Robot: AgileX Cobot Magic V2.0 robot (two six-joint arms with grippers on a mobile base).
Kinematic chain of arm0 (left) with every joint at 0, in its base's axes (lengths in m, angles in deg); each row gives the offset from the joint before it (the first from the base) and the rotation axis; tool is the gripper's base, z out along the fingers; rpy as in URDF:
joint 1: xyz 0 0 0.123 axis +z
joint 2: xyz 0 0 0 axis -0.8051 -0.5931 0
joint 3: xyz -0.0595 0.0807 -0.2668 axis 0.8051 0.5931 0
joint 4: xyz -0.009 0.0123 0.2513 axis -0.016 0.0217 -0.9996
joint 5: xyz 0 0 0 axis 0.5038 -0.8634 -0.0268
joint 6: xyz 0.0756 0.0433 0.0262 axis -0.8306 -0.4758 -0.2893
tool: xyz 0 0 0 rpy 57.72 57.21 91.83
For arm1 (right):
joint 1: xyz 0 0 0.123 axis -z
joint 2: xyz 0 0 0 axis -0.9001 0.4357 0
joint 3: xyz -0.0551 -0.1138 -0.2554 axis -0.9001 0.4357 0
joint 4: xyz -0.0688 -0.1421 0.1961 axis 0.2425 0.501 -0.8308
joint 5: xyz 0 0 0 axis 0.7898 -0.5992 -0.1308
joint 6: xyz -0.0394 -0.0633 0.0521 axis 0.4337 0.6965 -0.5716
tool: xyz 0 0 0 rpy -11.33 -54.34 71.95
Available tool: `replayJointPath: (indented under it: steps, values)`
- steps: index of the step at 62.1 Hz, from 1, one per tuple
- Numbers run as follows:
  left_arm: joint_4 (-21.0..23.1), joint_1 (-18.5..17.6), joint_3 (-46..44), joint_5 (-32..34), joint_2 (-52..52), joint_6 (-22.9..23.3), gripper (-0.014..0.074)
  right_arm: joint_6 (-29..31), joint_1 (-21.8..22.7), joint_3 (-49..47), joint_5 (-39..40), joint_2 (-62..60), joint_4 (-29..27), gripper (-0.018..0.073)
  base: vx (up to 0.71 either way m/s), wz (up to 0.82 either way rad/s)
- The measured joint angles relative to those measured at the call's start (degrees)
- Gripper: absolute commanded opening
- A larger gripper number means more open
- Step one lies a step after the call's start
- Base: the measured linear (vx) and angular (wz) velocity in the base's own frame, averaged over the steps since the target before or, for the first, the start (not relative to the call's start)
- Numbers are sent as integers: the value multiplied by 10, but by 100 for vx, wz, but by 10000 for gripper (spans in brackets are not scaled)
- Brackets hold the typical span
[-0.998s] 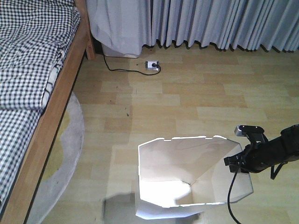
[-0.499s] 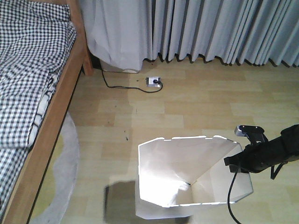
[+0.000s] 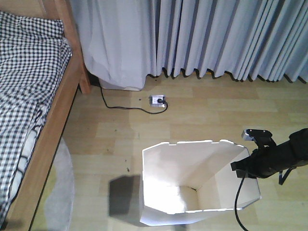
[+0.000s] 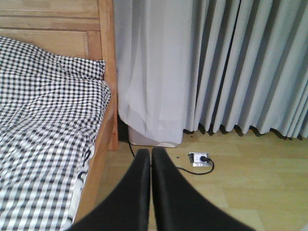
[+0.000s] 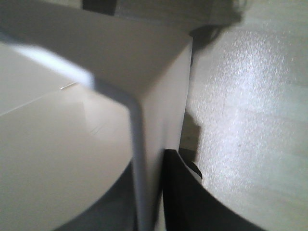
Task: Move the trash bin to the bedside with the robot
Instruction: 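Drive toward the bed's head beside the curtains, carrying the bin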
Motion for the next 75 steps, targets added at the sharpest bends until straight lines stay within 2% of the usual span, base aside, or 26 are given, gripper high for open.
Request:
replayJointPath:
  steps: [75]
  values:
    - [0, 0, 0, 0, 0, 0, -6, 0, 0, 0, -1, 0, 0, -6, 31, 1]
